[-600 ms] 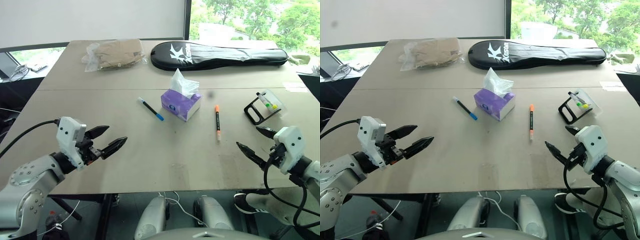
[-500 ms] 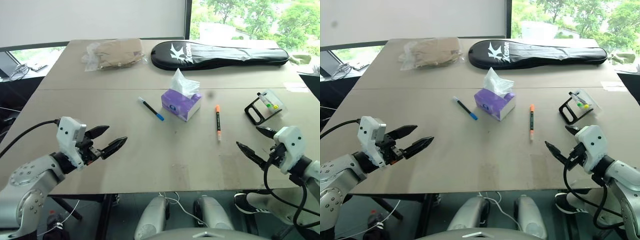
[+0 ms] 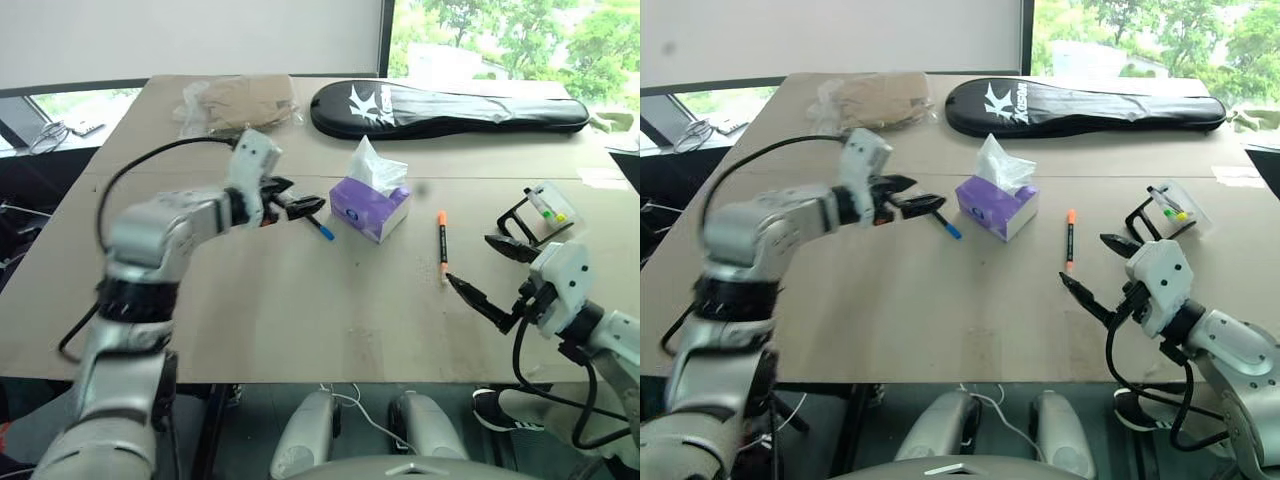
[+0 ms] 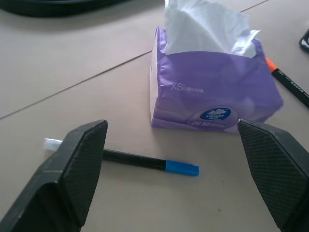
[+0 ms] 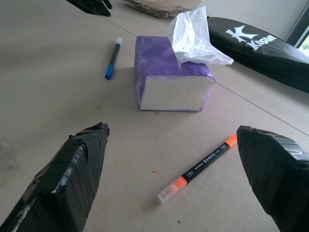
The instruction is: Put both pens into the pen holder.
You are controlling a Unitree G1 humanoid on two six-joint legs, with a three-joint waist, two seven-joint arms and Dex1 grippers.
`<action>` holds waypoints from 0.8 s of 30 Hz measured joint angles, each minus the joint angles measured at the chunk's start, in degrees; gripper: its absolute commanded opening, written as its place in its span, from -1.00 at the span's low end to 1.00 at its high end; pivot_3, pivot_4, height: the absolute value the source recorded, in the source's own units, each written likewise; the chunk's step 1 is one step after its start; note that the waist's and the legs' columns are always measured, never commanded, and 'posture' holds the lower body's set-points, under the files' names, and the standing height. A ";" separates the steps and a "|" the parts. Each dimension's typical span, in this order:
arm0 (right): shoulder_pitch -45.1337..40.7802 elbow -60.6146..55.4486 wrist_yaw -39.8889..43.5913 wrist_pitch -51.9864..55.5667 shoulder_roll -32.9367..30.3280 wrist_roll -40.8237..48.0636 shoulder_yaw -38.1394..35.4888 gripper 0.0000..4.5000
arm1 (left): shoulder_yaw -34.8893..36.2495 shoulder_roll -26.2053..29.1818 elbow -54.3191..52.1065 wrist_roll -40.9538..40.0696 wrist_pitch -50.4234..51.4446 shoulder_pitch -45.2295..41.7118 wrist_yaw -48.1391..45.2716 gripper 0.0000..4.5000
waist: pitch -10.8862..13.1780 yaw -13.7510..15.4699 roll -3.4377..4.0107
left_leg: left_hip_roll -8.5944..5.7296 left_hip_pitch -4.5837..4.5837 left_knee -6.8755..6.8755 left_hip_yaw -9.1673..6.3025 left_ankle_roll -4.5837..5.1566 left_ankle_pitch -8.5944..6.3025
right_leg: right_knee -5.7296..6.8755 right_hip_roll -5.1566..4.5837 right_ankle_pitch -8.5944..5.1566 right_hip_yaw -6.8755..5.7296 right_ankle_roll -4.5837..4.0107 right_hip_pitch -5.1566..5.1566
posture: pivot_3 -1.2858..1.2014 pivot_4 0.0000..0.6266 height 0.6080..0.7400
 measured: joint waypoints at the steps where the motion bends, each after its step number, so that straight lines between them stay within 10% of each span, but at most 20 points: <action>1: -0.28 0.05 -0.35 -0.03 0.03 -0.40 0.65 1.00 | -1.52 -1.94 5.22 1.84 -1.23 -2.87 -0.19 0.97 | 0.01 0.06 -0.02 | -0.03 -0.03 0.01 -0.06 0.00 0.00 | -0.01 0.02 0.00 -0.06 0.00 0.00 | 0.03 -0.52 1.00; 5: 0.38 -0.34 -2.24 -0.46 0.92 -2.20 1.84 1.00 | -6.48 -11.28 34.58 11.38 -16.41 -15.05 -3.18 0.97 | 0.04 -0.05 -0.07 | -0.10 -0.14 0.03 -0.04 -0.19 0.12 | -0.05 -0.10 -0.03 -0.03 0.05 -0.03 | 0.03 -0.52 1.00; 16: 4.66 -6.53 -9.06 0.14 3.69 -6.34 3.55 1.00 | -1.56 -17.01 59.33 18.40 -35.28 -23.75 -12.61 -0.96 | 0.04 -0.68 -0.08 | -0.14 -0.16 0.08 -0.03 0.06 -0.02 | 0.16 -0.13 -0.06 -0.02 0.11 -0.11 | 0.03 -0.52 1.00; 24: 2.46 -6.60 -10.97 0.58 4.24 -7.66 5.22 1.00 | 9.10 -15.67 51.84 10.98 -29.53 -23.28 -23.46 -0.99 | 0.07 -1.88 -0.11 | -0.12 -0.24 0.10 0.00 0.04 -0.01 | 0.32 -0.15 -0.06 0.08 0.10 -0.29 | 0.03 -0.52 1.00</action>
